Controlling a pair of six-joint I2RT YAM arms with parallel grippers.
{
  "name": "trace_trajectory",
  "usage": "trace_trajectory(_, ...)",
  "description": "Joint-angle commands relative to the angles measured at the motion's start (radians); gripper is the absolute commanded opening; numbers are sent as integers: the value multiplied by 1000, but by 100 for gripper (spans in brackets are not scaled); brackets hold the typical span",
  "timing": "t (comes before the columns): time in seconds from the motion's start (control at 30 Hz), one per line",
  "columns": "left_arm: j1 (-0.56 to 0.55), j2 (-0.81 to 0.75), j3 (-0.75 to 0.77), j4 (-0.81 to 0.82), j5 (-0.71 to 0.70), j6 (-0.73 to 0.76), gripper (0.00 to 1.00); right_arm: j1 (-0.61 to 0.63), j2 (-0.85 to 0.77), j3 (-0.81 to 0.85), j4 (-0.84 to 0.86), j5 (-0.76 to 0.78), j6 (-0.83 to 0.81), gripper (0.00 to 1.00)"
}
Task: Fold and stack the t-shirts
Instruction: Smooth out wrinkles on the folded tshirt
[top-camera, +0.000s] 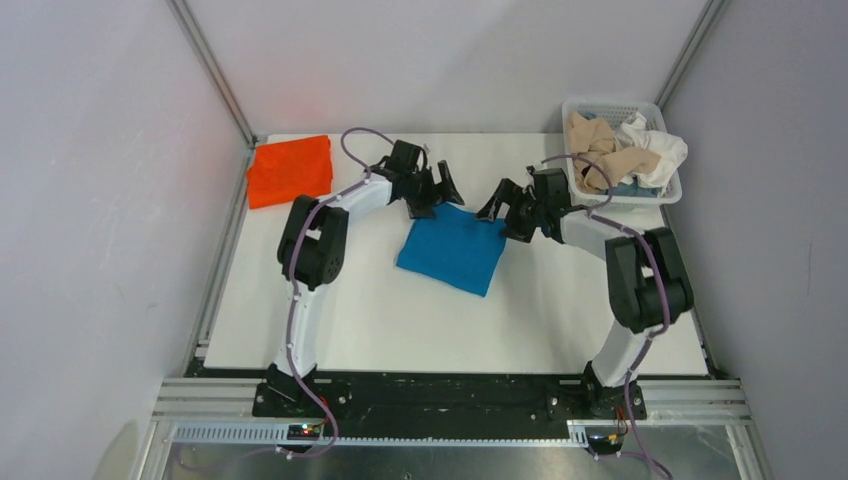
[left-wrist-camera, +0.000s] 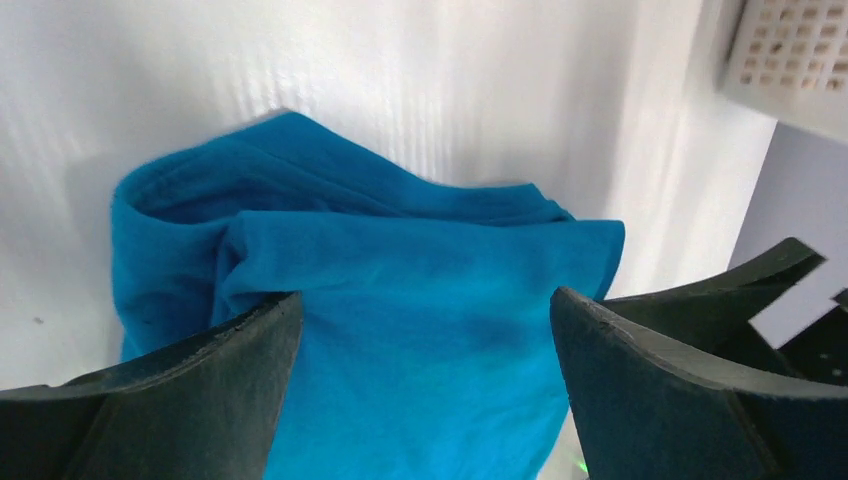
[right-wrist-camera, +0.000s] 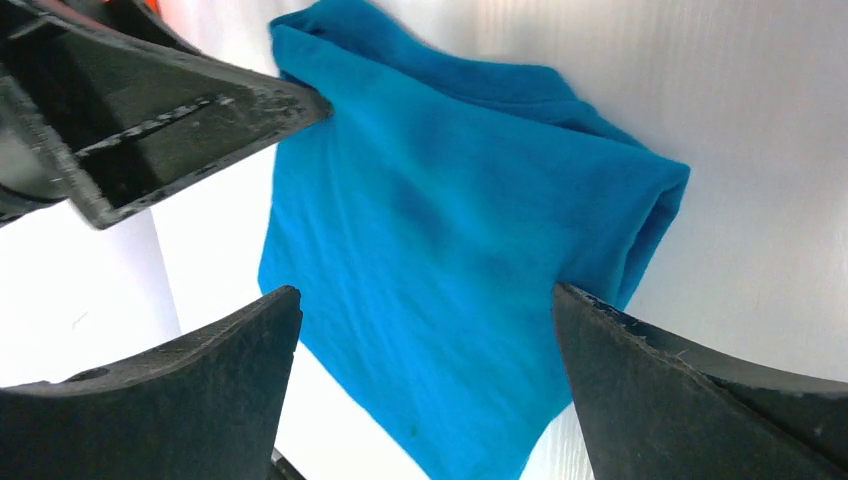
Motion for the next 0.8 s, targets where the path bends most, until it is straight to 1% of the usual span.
trace_trajectory(0.0, 27, 53, 48, 9, -7, -39, 100, -3, 126, 104, 54, -16, -25, 99)
trace_trajectory(0.07, 29, 58, 15, 9, 1, -47, 100, 0, 192, 148, 36, 3, -26, 100)
trace_trajectory(0.17, 35, 10, -100, 10, -12, -50, 100, 9, 273, 193, -29, 19, -22, 99)
trace_trajectory(0.27, 36, -102, -230, 11, -90, -40, 100, 32, 288, 195, -83, 42, -47, 99)
trace_trajectory(0.3, 36, -125, -293, 11, -100, -38, 100, 53, 278, 194, -117, 73, -56, 100)
trace_trajectory(0.33, 35, -173, -323, 11, -118, -36, 100, 63, 271, 189, -133, 91, -69, 99)
trace_trajectory(0.37, 34, -197, -386, 12, -126, -37, 100, 88, 247, 184, -163, 124, -73, 99)
trace_trajectory(0.4, 28, -249, -417, 12, -151, -40, 100, 101, 233, 166, -176, 142, -76, 99)
trace_trajectory(0.43, 22, -277, -488, 12, -171, -42, 100, 128, 198, 154, -197, 179, -74, 99)
trace_trajectory(0.47, 8, -340, -525, 13, -230, -48, 100, 142, 179, 120, -204, 201, -63, 99)
trace_trajectory(0.5, 1, -370, -591, 14, -260, -53, 100, 170, 139, 103, -217, 245, -57, 99)
trace_trajectory(0.53, -10, -429, -623, 18, -301, -64, 100, 182, 118, 69, -224, 267, -38, 99)
trace_trajectory(0.57, -14, -456, -673, 22, -312, -68, 100, 207, 80, 54, -236, 301, -27, 99)
trace_trajectory(0.67, -17, -542, -719, 30, -337, -65, 100, 247, -18, -10, -240, 348, 15, 99)
trace_trajectory(0.77, -17, -583, -694, 31, -308, -44, 100, 266, -97, -18, -234, 372, 23, 99)
